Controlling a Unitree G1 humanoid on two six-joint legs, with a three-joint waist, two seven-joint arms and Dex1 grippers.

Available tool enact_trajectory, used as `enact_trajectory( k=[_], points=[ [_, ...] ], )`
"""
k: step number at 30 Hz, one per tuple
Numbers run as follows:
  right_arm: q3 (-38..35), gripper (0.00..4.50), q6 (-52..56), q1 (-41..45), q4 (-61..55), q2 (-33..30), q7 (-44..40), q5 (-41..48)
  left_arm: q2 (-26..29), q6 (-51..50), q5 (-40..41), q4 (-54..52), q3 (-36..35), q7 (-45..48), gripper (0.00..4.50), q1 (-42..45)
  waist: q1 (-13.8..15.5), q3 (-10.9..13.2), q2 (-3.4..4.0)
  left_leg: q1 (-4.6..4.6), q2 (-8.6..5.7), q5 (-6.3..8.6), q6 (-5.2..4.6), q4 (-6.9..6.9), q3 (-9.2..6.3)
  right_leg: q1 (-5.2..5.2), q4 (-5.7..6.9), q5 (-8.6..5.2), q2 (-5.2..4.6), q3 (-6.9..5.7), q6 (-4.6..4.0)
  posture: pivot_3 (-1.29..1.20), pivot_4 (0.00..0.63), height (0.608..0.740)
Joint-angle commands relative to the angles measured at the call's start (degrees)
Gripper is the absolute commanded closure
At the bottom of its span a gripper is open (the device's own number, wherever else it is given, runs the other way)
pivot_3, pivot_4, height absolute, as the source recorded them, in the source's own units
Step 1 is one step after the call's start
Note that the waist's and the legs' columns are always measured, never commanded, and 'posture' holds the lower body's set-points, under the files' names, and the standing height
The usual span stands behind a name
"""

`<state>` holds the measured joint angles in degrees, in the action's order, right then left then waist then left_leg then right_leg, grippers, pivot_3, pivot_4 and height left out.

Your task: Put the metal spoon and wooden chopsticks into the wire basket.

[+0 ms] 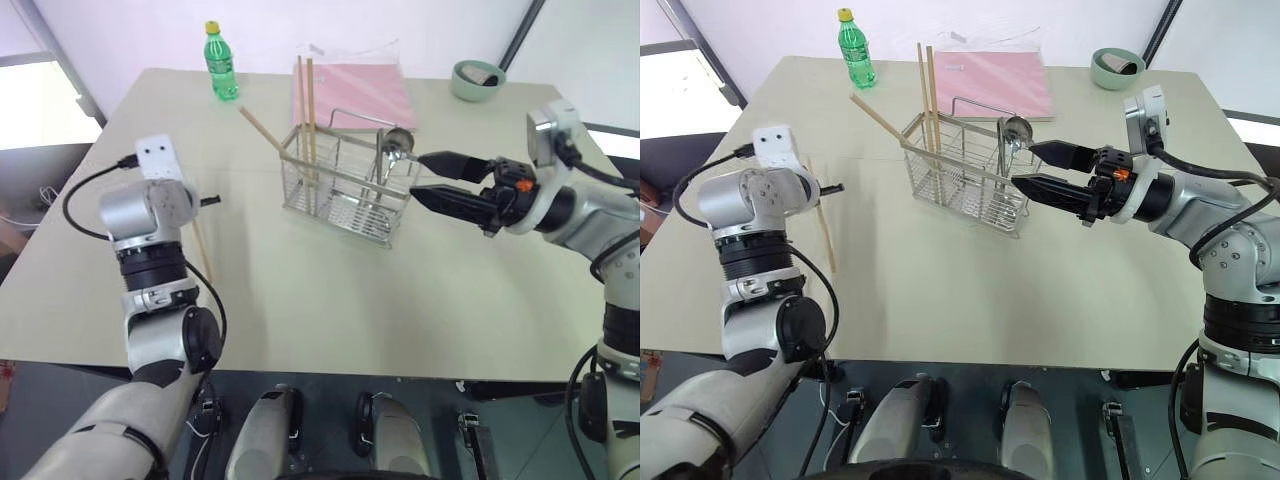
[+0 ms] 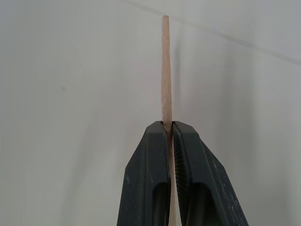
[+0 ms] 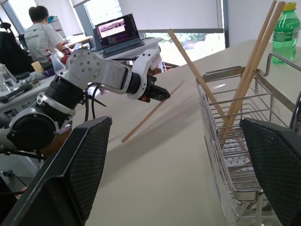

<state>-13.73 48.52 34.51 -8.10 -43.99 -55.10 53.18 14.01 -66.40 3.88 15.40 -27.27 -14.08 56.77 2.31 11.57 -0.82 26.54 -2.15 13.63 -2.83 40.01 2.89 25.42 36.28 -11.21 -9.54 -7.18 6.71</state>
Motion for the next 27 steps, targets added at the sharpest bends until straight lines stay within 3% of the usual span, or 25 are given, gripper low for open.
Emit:
enact_trajectory(
  k=[1,5,7,13,19,27],
  points=[
    [-1.68,0.00,-0.90,1.47,-0.06,-0.44,-0.63,0.57,5.37,14.98,0.79,1.36,-2.10,0.07,4.48,5.92,-0.01,0.01,-0.02,0.02,0.01,0.00,0.00,0.00,0.00,0.02,0.00,0.01,0.00,0.00,-0.01,0.00,0.150,0.686],
    [-1.38,0.00,-1.43,2.00,0.86,-0.46,-1.34,0.03,9.59,36.64,6.53,3.42,-2.43,9.49,4.48,14.72,0.10,0.01,-0.02,0.16,0.02,0.00,0.00,0.00,0.00,0.11,-0.09,0.05,-0.01,-0.09,-0.05,0.00,0.150,0.686],
    [-1.29,0.00,-1.59,2.28,1.27,-0.41,-1.52,-0.12,9.24,41.67,10.79,1.58,-1.63,15.79,4.48,18.26,0.36,0.01,-0.02,0.27,0.00,0.02,-0.03,0.02,-0.03,0.12,-0.18,0.10,-0.06,-0.18,0.01,0.00,0.150,0.686],
    [-1.03,0.00,-1.96,2.63,2.30,-0.02,-1.89,-0.63,3.52,41.27,17.74,-2.81,4.09,21.80,4.48,22.95,0.15,0.00,0.01,0.12,-0.08,0.09,-0.15,0.03,0.01,-0.11,-0.30,0.18,-0.09,-0.19,0.15,0.00,0.150,0.686],
    [-2.02,0.00,-0.76,3.27,1.92,-1.86,-1.64,-0.22,-3.59,43.17,19.56,-4.07,11.21,27.13,4.48,19.04,-0.14,0.00,0.01,0.08,-0.03,-0.04,-0.27,0.07,0.07,-0.11,-0.21,0.19,-0.02,-0.14,0.12,0.00,0.150,0.686],
    [-3.79,0.00,-0.12,2.44,0.85,-3.52,-0.42,0.35,-6.90,50.44,17.93,1.09,15.44,30.39,4.48,14.11,-0.05,0.01,0.03,0.06,0.04,-0.04,-0.37,0.06,0.14,-0.06,-0.19,0.20,0.02,-0.07,0.11,0.00,0.150,0.686]
  ],
)
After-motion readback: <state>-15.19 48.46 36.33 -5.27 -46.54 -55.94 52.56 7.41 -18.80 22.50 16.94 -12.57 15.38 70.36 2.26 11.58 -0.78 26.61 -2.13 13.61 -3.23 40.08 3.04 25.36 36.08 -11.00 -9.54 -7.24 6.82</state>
